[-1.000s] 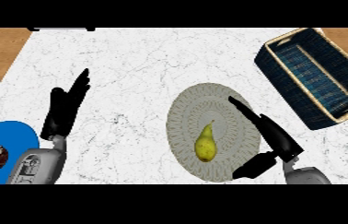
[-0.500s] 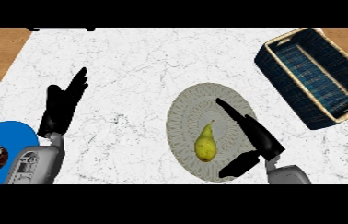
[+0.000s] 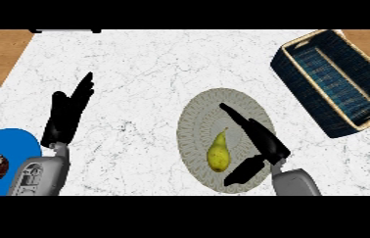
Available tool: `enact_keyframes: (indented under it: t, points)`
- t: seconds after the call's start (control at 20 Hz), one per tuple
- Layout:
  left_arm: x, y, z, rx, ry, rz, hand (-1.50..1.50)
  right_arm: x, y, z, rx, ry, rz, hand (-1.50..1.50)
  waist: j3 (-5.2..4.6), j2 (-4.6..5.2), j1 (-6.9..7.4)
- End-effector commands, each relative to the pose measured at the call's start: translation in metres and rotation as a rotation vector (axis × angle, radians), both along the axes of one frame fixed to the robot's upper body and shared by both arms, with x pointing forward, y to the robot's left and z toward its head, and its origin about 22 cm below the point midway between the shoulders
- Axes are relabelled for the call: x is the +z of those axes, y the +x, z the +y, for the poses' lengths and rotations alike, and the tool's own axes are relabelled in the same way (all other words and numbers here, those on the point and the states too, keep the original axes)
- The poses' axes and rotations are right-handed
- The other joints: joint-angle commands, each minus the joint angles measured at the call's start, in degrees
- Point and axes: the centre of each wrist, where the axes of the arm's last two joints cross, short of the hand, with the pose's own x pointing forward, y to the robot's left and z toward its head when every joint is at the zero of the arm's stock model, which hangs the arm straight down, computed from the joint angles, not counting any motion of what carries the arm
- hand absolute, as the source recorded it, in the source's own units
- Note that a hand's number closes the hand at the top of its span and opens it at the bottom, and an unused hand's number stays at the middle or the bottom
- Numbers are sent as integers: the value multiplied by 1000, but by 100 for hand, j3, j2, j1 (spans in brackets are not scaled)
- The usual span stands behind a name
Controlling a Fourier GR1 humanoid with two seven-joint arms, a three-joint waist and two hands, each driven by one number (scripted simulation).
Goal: Pick the pear from the placemat and place it in the basket
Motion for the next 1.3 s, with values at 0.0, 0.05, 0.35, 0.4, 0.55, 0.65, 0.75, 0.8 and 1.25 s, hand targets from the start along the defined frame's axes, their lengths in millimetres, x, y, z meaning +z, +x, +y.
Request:
enact_keyframes:
  t: [0.0,0.05,0.35,0.4,0.55,0.65,0.75,0.8,1.25]
  points:
    - [-17,-1,-2,5,-7,6,0,-11,11,0,11,14,21,-150,0,3,-1]
    - [-1,2,-3,4,-10,-9,0,-32,-14,7,8,8,9,-150,1,1,-4]
    - [-6,-5,12,-3,8,-10,0,-33,13,15,8,-20,22,-150,0,3,8]
    - [3,21,3,7,-8,3,0,-24,-4,15,-3,-4,19,-150,0,2,-18]
    - [-6,4,20,1,-6,1,0,-26,-6,13,63,-41,10,150,0,0,-8]
    - [-17,-6,2,1,-12,5,0,-33,-9,39,48,-52,-71,150,0,0,9]
    - [-1,-3,17,-5,3,0,0,-28,8,10,45,-106,-118,150,1,0,18]
    - [14,19,-6,-11,-3,-12,0,-36,-6,22,47,-97,-147,150,1,1,-11]
    - [-12,2,-4,-12,-16,8,0,13,29,20,128,-735,-334,150,-28,-29,44]
